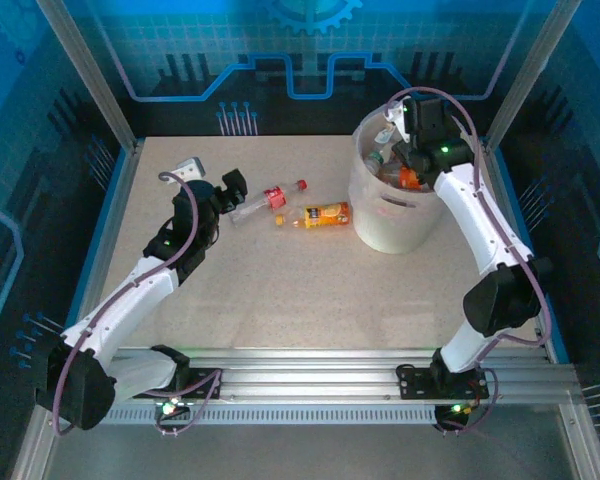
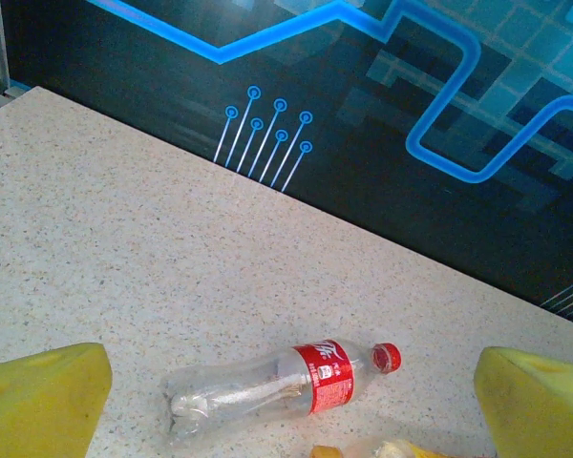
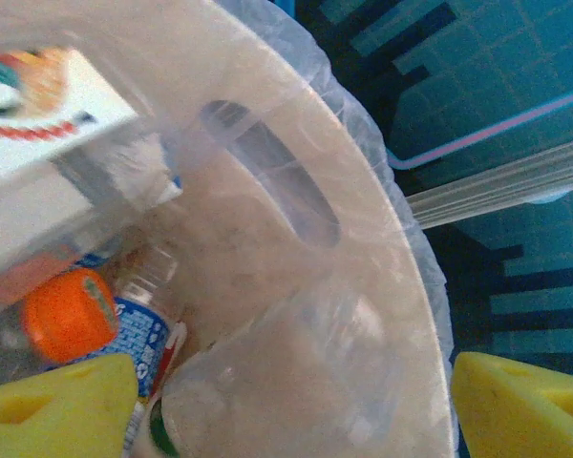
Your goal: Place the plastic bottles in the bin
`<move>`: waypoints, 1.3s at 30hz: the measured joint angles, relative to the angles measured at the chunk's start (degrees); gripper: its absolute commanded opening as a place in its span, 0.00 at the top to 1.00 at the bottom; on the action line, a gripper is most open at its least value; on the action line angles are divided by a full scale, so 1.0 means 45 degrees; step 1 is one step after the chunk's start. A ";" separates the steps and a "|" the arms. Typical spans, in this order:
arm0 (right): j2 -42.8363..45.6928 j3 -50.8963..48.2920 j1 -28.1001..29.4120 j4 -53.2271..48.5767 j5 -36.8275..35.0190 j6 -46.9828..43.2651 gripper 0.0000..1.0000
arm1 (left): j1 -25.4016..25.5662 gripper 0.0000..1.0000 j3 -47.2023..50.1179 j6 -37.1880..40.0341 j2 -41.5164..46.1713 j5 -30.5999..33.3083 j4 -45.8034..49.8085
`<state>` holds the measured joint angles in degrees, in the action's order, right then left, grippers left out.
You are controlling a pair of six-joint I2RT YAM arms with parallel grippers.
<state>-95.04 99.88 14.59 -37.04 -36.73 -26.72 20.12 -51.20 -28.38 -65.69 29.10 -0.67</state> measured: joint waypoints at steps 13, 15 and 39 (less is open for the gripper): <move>0.1360 0.1185 0.0379 -0.1311 0.1651 0.2113 0.07 | 0.0000 0.01 0.0000 0.0199 -0.0005 -0.0330 0.0019; 0.1501 0.1554 0.0529 -0.1598 0.1681 0.2628 0.02 | -0.0010 0.01 -0.0063 0.0461 -0.0063 -0.0656 0.0117; 0.3589 0.0797 0.1593 -0.4571 0.1938 0.9020 0.00 | -0.0976 0.01 -0.9612 0.8223 -0.9772 -0.4231 0.7470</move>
<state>-78.89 103.46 21.76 -57.60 -28.01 13.87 15.73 -94.45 8.62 -109.67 10.07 32.95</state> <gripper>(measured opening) 0.995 0.989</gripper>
